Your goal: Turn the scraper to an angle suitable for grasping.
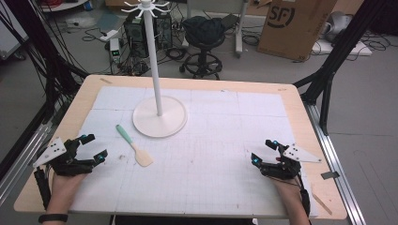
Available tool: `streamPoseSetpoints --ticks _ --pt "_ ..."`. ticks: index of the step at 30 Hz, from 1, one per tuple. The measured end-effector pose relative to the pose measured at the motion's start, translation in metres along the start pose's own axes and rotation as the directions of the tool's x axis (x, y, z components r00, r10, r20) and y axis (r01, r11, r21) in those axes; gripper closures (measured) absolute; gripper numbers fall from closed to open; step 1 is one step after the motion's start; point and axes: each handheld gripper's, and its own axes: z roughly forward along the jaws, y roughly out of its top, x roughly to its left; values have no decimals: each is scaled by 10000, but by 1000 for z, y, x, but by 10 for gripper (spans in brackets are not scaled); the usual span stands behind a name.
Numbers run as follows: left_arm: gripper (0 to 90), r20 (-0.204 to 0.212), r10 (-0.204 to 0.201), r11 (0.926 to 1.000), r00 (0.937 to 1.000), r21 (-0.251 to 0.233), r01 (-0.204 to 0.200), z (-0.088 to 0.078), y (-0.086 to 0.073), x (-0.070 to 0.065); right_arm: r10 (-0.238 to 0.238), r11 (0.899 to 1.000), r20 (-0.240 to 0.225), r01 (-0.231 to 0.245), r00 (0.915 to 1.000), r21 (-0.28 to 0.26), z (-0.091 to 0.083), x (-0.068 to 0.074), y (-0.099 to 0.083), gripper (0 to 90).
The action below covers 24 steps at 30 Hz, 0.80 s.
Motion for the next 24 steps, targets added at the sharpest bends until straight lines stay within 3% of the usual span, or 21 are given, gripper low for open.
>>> streamPoseSetpoints --ticks 9,18,23,24 --pt "140 33 103 9999 9999 4 -103 0 0 -1 14 10000 4 -14 10000 13 0 0 0 154" --pt "140 6 70 10000 10000 24 -70 0 0 -1 -271 9996 -157 273 9995 114 2 2 3 153" --pt "140 19 131 9999 9999 51 -131 0 0 -1 -473 9989 -525 475 9975 21 8 8 24 154" --pt "140 17 134 9999 9999 46 -134 1 0 -1 -656 9978 -829 656 9944 -20 15 14 37 154"
